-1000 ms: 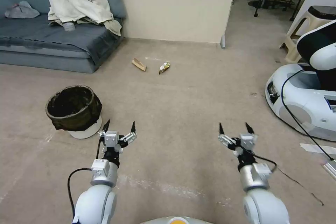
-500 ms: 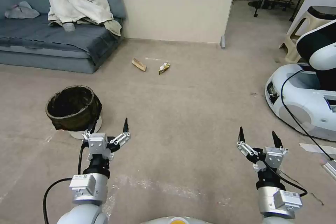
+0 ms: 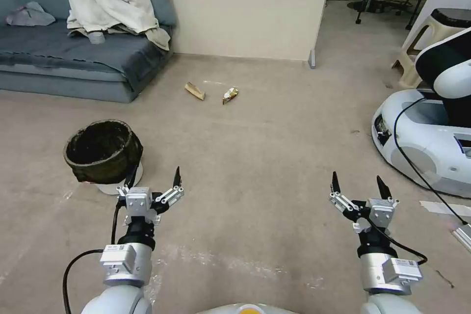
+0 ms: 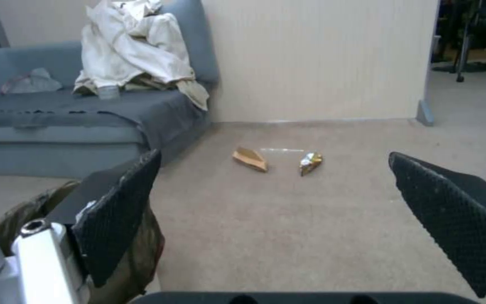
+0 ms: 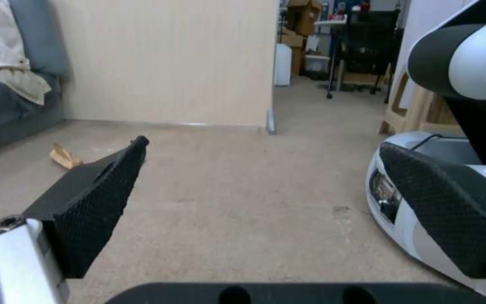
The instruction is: Pick up the trash can from the floor.
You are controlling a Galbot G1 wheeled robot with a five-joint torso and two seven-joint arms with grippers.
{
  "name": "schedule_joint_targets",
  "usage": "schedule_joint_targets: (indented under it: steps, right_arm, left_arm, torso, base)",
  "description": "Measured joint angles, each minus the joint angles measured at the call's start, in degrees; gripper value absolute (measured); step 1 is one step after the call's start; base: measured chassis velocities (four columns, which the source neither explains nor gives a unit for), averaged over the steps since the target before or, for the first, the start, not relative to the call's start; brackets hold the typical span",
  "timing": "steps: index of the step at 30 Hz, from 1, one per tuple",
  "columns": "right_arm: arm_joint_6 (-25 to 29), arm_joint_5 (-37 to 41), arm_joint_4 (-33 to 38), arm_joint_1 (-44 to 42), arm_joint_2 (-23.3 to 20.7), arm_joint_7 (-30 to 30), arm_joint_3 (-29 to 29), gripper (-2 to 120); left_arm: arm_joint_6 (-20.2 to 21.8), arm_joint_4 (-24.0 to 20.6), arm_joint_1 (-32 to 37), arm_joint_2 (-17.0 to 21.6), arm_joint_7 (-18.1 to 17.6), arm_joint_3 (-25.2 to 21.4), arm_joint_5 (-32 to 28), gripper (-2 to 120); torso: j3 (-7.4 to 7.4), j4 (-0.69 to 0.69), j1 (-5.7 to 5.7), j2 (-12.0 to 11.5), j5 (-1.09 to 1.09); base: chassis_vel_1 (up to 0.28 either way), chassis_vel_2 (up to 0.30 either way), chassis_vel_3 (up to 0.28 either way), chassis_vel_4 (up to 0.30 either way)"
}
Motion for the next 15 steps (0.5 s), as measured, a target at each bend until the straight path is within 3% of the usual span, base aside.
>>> schedule_joint_targets:
  steps: [15]
  right_arm:
    - [-0.1,0.3,-0.5,0.1,0.1,0.3,0.3,100]
  left_arm:
    - [-0.6,1.2,-0.2,-0.2,-0.1,-0.2,0.2,100]
  torso:
    - [0.0,0.01,0.0,0.0,0.0]
  base:
    - [0.059,0.048,0.048,0.046]
